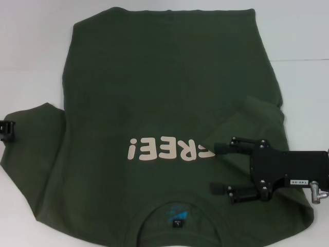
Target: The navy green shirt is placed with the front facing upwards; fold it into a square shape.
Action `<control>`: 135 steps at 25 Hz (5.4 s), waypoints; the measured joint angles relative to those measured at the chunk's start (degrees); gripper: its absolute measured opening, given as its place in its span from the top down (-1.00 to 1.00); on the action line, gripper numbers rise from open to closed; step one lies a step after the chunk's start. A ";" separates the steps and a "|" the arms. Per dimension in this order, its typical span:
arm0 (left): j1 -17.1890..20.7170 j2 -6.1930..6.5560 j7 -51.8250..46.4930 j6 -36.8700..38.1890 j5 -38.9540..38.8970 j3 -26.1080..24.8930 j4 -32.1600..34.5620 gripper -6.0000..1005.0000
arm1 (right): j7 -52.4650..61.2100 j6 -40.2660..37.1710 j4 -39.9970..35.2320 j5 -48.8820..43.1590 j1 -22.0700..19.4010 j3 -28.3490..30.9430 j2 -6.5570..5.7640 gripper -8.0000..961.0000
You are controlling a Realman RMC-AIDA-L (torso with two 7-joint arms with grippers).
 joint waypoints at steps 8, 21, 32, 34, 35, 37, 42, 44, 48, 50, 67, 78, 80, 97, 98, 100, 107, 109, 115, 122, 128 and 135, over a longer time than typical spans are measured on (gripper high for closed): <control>0.55 0.16 0.28 -0.80 0.00 -0.38 0.54 0.94 | 0.00 0.16 0.00 0.00 0.19 0.00 0.01 -0.96; 2.15 0.43 0.71 -1.97 0.06 -2.00 1.33 0.94 | 0.00 0.58 0.12 0.00 0.24 -0.01 0.09 -0.96; 1.60 -1.96 0.92 2.38 -0.33 -2.03 5.78 0.93 | 0.04 0.76 0.33 0.00 0.43 0.12 0.09 -0.96; 1.52 -3.86 0.98 3.71 -0.50 -1.84 8.83 0.93 | 0.06 0.79 0.38 0.00 0.49 0.16 0.09 -0.96; 1.46 -4.97 1.03 4.27 -0.57 -1.69 10.54 0.93 | 0.10 0.81 0.40 0.00 0.49 0.17 0.09 -0.96; 1.08 -6.87 1.05 5.42 -0.89 -0.81 13.15 0.93 | 0.32 0.81 0.41 0.00 0.50 0.18 0.09 -0.96; 0.16 -7.91 -0.88 5.93 -6.37 5.92 12.76 0.91 | 0.77 0.85 0.16 0.00 0.30 0.20 0.09 -0.96; -0.22 -7.93 -1.39 4.61 -8.96 7.75 11.16 0.90 | 0.78 0.86 0.12 0.00 0.16 0.24 0.09 -0.96; -0.89 -7.89 -1.59 1.29 -12.44 9.69 8.03 0.89 | 0.79 0.86 0.20 0.00 0.07 0.47 0.09 -0.96; -1.75 -7.75 -1.57 -0.37 -13.09 9.99 5.48 0.88 | 0.79 0.85 0.29 0.00 0.02 0.70 0.09 -0.96; -4.02 -7.17 -0.80 -3.10 -13.72 4.02 -2.84 0.41 | 0.79 0.42 0.02 -0.23 -0.02 0.83 0.09 -0.96; -4.47 -7.36 0.52 -3.71 -13.31 3.95 -3.85 -0.09 | 0.82 0.25 -0.01 -0.26 -0.02 0.88 0.09 -0.96; -4.66 -7.37 0.50 -3.83 -13.41 3.99 -4.45 -0.28 | 0.84 0.24 -0.01 -0.26 -0.03 0.88 0.09 -0.96; -7.14 -6.68 4.02 -7.78 -25.86 4.00 -14.80 -0.77 | 0.88 0.04 0.00 -0.35 -0.11 0.59 0.09 -0.96; -7.24 -6.36 5.08 -7.69 -28.45 3.99 -15.65 -0.77 | 0.88 0.05 -0.01 -0.35 -0.11 0.62 0.09 -0.96; -7.32 -5.81 6.98 -7.09 -33.48 3.98 -17.04 -0.77 | 0.88 0.05 -0.01 -0.36 -0.13 0.76 0.07 -0.96; -5.47 -5.07 15.75 -0.89 -47.38 -0.84 -17.57 -0.77 | 0.73 0.10 -0.01 -0.33 -0.40 0.88 -0.10 -0.96; -4.57 -4.37 17.11 -0.07 -47.59 -1.81 -17.27 -0.77 | 0.81 0.08 -0.01 -0.19 -0.52 0.88 -0.25 -0.96; -1.09 -3.48 29.48 4.85 -46.68 -4.00 -13.68 -0.77 | 6.03 0.02 -3.01 -0.15 -0.58 1.41 -0.84 -0.96; 3.51 -5.39 48.42 11.94 -42.93 -4.30 -3.99 -0.77 | 19.20 0.11 -14.74 -0.83 -1.03 1.71 -0.94 -0.96; 3.29 -5.49 53.36 15.43 -37.86 -4.29 -4.49 -0.77 | 40.88 -0.19 -32.53 -7.37 -1.13 1.27 -0.14 -0.96; 4.49 -5.71 54.32 15.65 -37.87 -7.29 -4.61 -0.77 | 57.20 -3.92 -44.35 -19.32 0.30 1.48 -0.63 -0.96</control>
